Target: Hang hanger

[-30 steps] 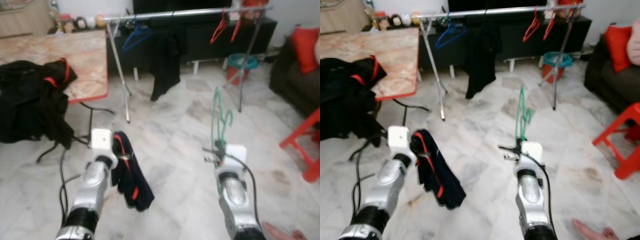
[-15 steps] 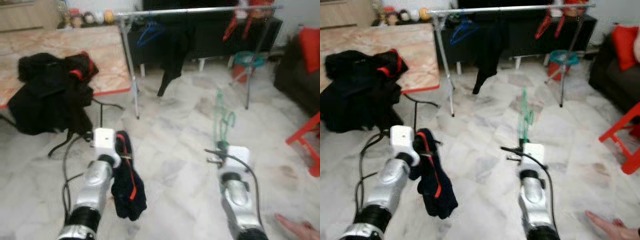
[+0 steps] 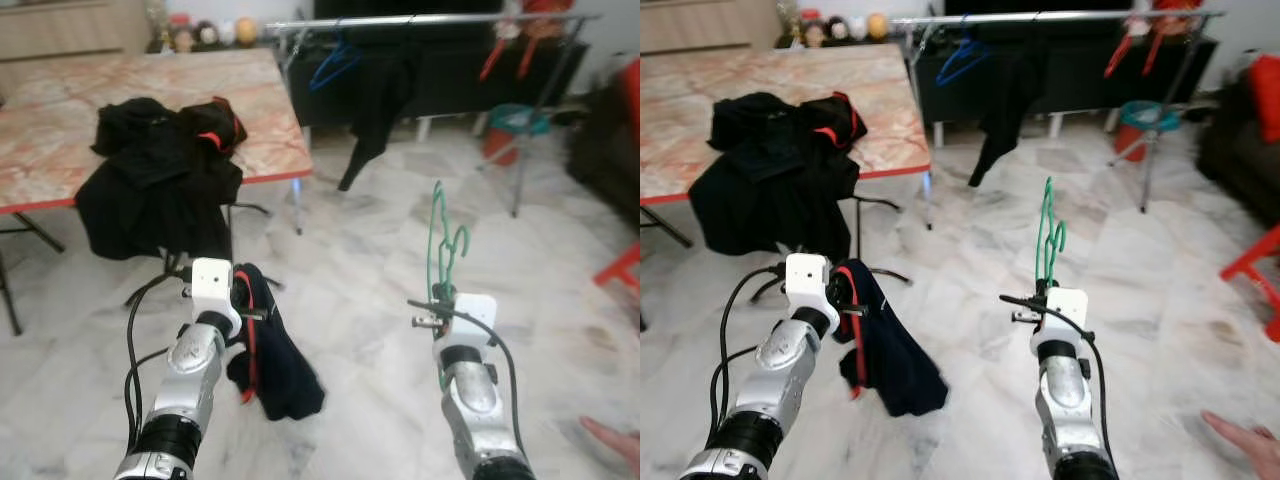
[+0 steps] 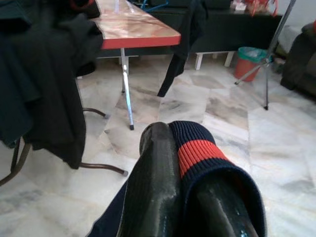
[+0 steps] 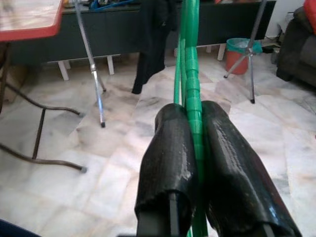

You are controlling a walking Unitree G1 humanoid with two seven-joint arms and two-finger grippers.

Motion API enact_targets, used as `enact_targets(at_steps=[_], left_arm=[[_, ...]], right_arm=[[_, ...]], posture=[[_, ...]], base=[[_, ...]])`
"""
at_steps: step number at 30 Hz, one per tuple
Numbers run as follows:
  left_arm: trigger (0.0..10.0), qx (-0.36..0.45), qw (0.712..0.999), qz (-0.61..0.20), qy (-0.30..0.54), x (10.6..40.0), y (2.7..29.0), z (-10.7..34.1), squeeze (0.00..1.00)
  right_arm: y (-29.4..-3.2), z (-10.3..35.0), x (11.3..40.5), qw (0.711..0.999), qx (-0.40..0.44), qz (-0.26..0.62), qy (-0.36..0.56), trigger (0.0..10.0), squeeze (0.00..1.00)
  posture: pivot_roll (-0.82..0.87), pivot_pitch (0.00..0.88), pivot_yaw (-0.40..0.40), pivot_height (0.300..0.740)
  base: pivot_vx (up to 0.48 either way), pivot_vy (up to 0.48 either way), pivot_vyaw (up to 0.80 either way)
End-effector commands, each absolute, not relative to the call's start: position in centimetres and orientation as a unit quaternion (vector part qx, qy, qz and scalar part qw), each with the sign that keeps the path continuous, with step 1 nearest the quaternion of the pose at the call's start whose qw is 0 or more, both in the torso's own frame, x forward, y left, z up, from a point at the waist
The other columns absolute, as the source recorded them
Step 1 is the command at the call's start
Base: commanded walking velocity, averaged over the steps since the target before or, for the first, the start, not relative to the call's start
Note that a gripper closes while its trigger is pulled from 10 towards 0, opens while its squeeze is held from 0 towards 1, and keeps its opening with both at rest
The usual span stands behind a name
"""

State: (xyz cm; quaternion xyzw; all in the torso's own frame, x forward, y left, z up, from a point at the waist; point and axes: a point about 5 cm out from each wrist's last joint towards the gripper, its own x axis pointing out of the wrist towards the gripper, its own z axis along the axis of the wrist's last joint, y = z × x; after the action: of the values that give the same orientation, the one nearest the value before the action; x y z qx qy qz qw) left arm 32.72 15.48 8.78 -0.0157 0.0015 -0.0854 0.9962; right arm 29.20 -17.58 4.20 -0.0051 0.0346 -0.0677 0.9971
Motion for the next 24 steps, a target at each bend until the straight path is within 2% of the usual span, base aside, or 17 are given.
enact_targets(at_steps=[1,3,24], left_arm=[[10.0,-0.006,0.997,-0.079,-0.014,32.90,16.07,9.46,0.00],[10.0,-0.006,0.997,-0.079,-0.014,32.90,16.07,9.46,0.00],[10.0,-0.005,0.997,-0.075,-0.014,32.99,16.21,9.51,0.00]], right_arm=[[-16.68,4.72,29.64,0.998,-0.001,-0.055,0.023,10.0,0.00],[-16.68,4.72,29.64,0.998,-0.001,-0.055,0.023,10.0,0.00],[-16.50,4.69,29.74,0.999,-0.001,-0.048,0.024,10.0,0.00]], posture=[[-0.13,0.000,-0.012,0.740],[-0.13,0.000,-0.012,0.740],[-0.13,0.000,-0.013,0.740]], base=[[0.000,0.315,0.00],[0.000,0.315,0.00],[0.000,0.312,0.60]])
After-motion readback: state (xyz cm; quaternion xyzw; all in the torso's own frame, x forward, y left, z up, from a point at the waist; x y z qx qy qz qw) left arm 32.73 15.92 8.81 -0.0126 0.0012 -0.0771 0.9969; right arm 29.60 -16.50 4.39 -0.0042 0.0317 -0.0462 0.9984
